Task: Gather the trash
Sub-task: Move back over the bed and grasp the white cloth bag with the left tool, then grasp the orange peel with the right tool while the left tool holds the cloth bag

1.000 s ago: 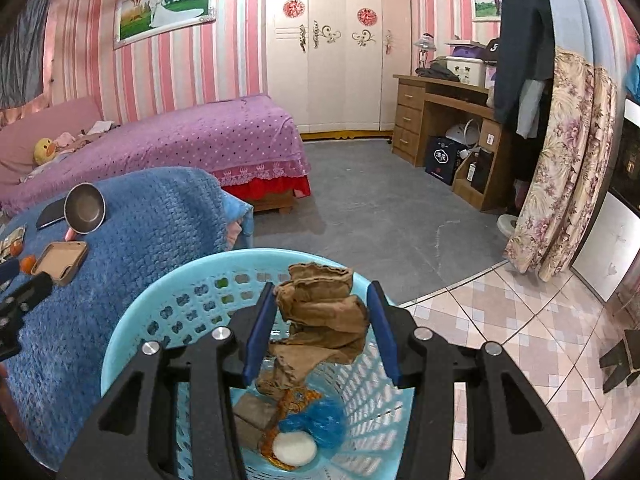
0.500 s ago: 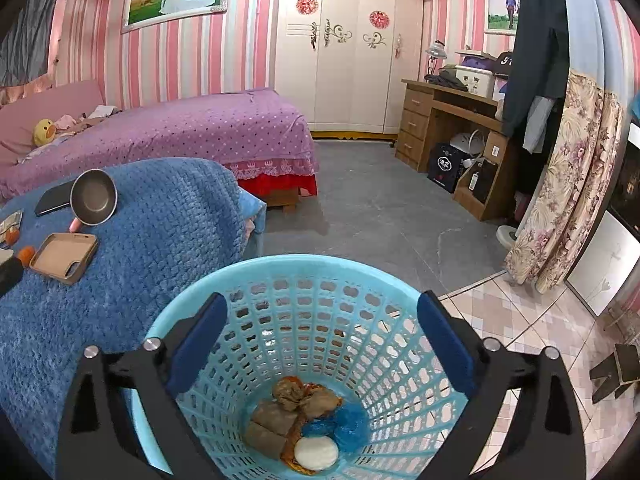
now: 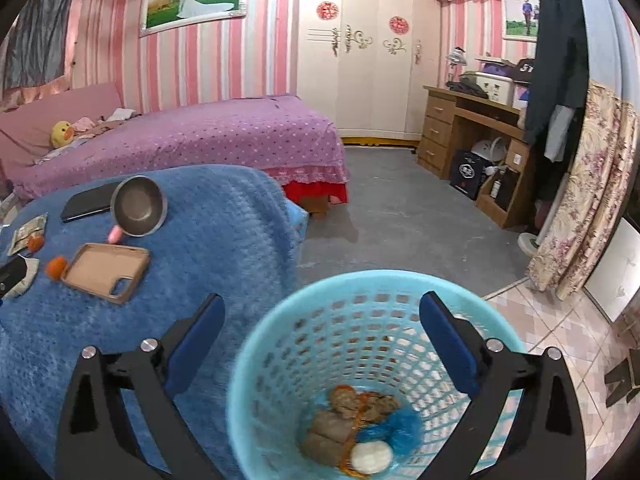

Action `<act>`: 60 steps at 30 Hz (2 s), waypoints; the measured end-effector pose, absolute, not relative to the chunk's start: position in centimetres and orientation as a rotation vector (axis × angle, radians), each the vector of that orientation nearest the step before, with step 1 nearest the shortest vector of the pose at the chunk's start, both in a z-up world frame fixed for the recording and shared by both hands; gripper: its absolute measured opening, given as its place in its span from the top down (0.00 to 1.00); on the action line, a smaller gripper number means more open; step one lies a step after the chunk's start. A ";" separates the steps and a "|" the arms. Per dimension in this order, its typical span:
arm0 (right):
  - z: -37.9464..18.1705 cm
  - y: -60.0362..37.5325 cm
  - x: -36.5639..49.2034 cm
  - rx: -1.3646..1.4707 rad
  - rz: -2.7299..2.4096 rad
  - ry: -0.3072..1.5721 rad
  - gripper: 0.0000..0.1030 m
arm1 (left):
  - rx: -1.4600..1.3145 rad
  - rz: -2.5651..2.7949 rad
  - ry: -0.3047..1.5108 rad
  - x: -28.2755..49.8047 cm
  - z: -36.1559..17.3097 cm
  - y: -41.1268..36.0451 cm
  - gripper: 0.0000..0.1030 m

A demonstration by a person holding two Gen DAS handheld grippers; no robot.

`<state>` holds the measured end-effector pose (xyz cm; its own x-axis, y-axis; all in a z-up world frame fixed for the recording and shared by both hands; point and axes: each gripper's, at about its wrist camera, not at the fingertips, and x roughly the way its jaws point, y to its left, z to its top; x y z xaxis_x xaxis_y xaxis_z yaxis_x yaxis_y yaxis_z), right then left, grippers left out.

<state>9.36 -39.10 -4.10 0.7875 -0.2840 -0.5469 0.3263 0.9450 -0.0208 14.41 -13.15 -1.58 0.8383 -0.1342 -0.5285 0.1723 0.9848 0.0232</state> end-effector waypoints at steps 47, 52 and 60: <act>-5.6 -22.1 20.0 -0.012 -0.080 0.653 0.07 | -0.015 0.040 0.731 21.8 -6.4 5.7 0.06; -6.0 -23.0 20.3 0.004 -0.111 0.661 0.07 | -0.043 -0.024 0.760 22.9 -6.7 2.9 0.18; -6.4 -22.3 20.6 -0.020 -0.099 0.665 0.07 | -0.014 -0.080 0.799 23.5 -7.3 0.8 0.67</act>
